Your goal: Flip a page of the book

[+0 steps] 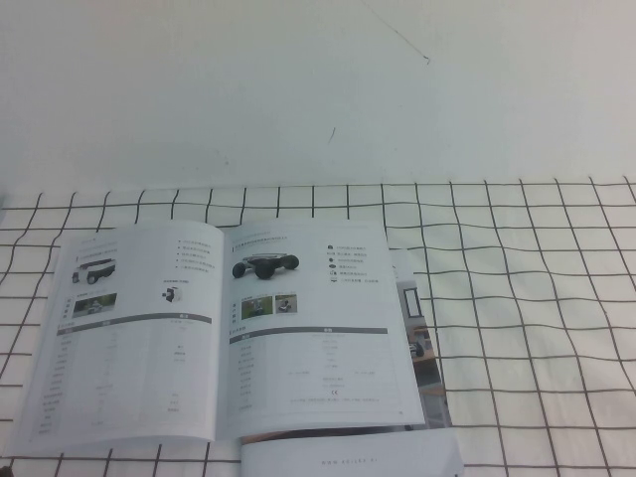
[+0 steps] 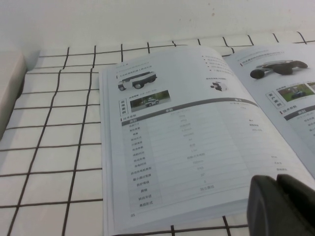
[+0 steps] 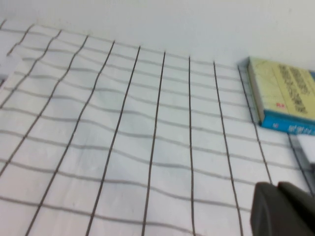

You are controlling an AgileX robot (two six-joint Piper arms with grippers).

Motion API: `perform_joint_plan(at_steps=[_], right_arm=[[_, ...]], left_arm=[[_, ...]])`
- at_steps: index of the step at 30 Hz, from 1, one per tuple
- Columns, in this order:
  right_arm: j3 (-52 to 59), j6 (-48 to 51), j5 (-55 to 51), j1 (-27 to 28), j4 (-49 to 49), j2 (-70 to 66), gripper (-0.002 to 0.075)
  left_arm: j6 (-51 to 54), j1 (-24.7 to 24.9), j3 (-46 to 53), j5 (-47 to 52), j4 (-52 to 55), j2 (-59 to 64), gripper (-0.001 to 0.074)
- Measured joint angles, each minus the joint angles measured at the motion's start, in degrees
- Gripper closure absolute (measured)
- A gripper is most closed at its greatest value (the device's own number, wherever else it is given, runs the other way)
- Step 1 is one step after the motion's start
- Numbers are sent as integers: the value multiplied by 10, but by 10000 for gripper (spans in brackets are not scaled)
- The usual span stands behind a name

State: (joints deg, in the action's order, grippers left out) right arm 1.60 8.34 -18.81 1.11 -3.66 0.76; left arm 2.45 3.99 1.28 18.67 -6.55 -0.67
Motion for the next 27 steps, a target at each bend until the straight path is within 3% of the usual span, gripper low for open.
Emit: perform_joint_plan(at_steps=[7,18,27], right_arm=[[0,0,166,0,0,0,728],[0,-2,424,0,15,0,728],[0,-8,480,1,60,0,728]], left_arm=[[1,0,3,-81,22,0,738],[-4,0,3,-407,7,0,738],[-1,0,3,-504,-15,0,738]])
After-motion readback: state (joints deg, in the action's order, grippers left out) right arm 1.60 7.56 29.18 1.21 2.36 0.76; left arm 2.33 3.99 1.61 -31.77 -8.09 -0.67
